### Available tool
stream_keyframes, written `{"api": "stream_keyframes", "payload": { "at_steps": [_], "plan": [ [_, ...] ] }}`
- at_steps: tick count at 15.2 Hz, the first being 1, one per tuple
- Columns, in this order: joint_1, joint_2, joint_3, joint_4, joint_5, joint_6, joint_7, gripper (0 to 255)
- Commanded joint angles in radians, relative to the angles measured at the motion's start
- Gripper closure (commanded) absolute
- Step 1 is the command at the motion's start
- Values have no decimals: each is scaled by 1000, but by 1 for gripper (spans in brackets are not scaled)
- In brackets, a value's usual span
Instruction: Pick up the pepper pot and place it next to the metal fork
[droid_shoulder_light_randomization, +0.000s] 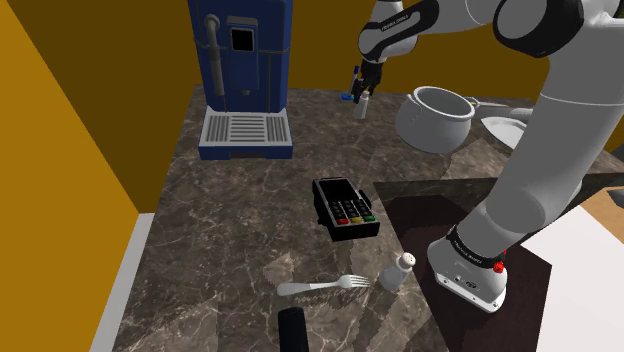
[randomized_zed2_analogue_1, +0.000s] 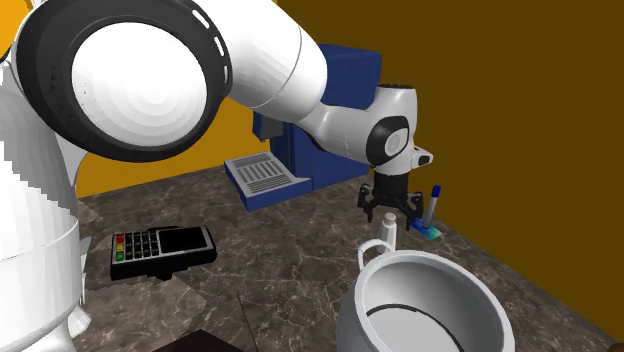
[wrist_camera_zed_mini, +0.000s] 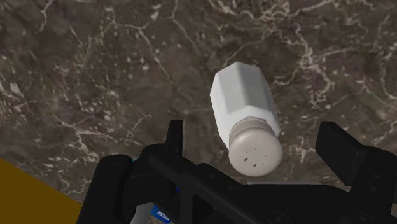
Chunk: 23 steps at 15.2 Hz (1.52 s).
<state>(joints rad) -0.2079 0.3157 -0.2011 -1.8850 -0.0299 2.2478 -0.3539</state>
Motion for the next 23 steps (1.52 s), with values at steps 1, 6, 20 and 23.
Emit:
{"api": "stream_keyframes", "payload": {
  "at_steps": [1, 6, 20, 23],
  "plan": [
    [0, 0, 0, -1, 0, 1, 0, 0],
    [0, 0, 0, -1, 0, 1, 0, 255],
    [2, -31, -2, 26, -5, -57, -1, 255],
    [3, -48, -3, 46, -8, -92, -1, 255]
  ]
}}
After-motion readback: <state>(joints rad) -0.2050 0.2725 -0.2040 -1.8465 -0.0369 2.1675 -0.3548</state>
